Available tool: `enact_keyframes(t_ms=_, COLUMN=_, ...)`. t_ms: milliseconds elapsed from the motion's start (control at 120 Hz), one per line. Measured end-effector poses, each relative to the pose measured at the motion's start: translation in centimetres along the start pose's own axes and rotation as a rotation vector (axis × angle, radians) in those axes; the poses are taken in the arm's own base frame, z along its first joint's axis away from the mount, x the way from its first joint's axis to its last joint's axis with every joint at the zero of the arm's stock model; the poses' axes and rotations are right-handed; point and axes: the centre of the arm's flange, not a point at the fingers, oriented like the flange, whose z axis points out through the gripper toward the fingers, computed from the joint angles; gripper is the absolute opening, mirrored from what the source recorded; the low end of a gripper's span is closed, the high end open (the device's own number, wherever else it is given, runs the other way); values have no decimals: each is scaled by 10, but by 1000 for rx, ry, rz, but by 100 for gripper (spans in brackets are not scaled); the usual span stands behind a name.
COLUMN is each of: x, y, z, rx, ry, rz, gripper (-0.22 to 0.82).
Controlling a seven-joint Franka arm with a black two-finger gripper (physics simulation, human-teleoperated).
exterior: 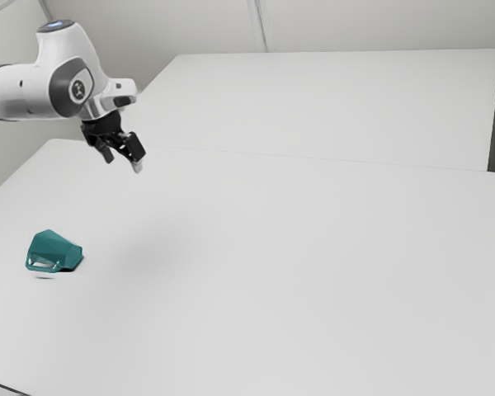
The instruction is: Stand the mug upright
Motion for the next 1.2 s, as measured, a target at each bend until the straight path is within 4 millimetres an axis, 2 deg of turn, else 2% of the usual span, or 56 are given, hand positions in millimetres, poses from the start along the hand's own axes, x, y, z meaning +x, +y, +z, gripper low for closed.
enact_keyframes(t_ms=83, x=-3, y=-10, z=1, rx=1, ry=9, rz=-20, gripper=60)
enact_keyframes(t_ms=150, x=-8, y=-18, z=-6, rx=0, ry=25, rz=-31, gripper=60)
enact_keyframes(t_ms=242, x=-20, y=-41, z=-10, rx=-2, ry=35, rz=-66, gripper=60)
enact_keyframes(t_ms=325, x=-37, y=-72, z=-11, rx=-8, ry=30, rz=-105, gripper=60)
enact_keyframes(t_ms=433, x=-68, y=-120, z=-10, rx=-27, ry=13, rz=-163, gripper=60)
enact_keyframes(t_ms=550, x=-98, y=-172, z=4, rx=-72, ry=-3, rz=-213, gripper=60)
enact_keyframes(t_ms=600, x=-104, y=-188, z=7, rx=-82, ry=-6, rz=-214, gripper=60)
enact_keyframes(t_ms=775, x=-105, y=-226, z=40, rx=-130, ry=-48, rz=-168, gripper=60)
enact_keyframes(t_ms=892, x=-120, y=-255, z=65, rx=-168, ry=-74, rz=-159, gripper=60)
enact_keyframes(t_ms=1200, x=-146, y=-309, z=122, rx=-315, ry=-55, rz=-128, gripper=60)
